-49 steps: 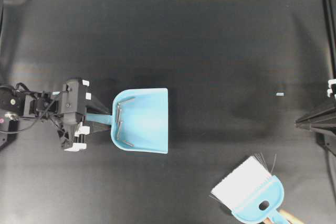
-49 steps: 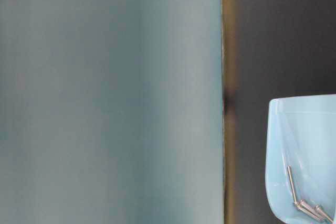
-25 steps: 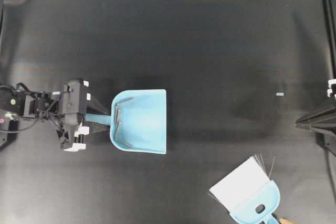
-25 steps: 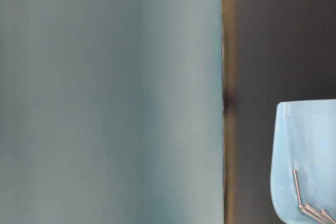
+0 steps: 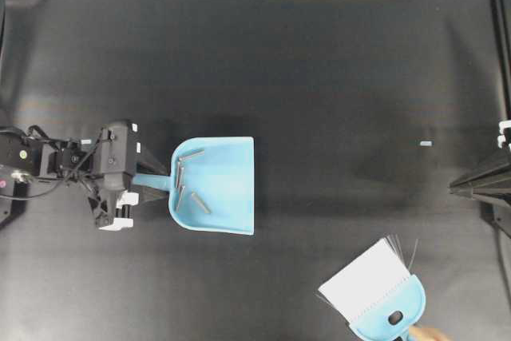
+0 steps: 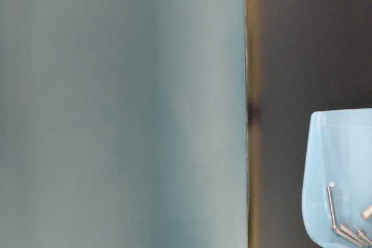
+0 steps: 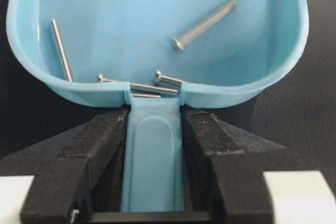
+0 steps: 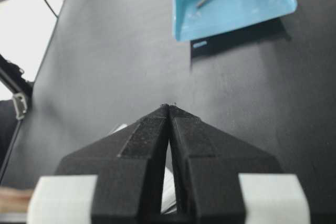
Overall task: Hold the dustpan with the left arm, while a human hand uses a hand brush to gather screws into the dustpan.
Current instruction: 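Keep holding the dustpan with the left gripper as the brush withdraws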
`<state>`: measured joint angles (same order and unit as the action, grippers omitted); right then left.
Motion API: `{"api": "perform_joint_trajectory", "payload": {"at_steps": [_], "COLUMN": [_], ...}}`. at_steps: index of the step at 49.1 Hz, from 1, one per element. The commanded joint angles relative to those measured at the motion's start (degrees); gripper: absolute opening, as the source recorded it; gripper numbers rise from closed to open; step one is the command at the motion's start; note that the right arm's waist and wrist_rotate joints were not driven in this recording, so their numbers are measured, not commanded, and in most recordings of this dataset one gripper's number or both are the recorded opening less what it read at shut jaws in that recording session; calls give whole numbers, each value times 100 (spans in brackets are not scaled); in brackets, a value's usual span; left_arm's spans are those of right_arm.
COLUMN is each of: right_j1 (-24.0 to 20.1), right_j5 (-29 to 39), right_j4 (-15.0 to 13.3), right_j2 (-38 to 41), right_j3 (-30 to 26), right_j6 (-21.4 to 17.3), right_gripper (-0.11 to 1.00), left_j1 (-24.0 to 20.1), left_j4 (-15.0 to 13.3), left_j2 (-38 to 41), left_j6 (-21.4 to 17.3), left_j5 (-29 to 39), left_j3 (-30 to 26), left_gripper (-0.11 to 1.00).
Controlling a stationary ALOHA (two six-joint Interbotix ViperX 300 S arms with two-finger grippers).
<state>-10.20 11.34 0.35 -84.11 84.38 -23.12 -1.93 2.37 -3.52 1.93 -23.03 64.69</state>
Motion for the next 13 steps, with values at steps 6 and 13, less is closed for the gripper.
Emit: {"api": "perform_joint_trajectory", "payload": {"at_steps": [6,13], "right_j1": [0,0], "right_j5": [-26,-26], "right_j4": [9,9], "right_j2": [26,26], "right_j3": [-35,-35], "right_j6": [0,-9], "right_gripper": [0,0], "left_j1": [0,0], "left_j4": [18,18], "left_j2": [-26,-18], "left_j6": [-9,0], "left_j5": [-26,-26], "left_j3": [-79,-62], "left_gripper": [31,31]}}
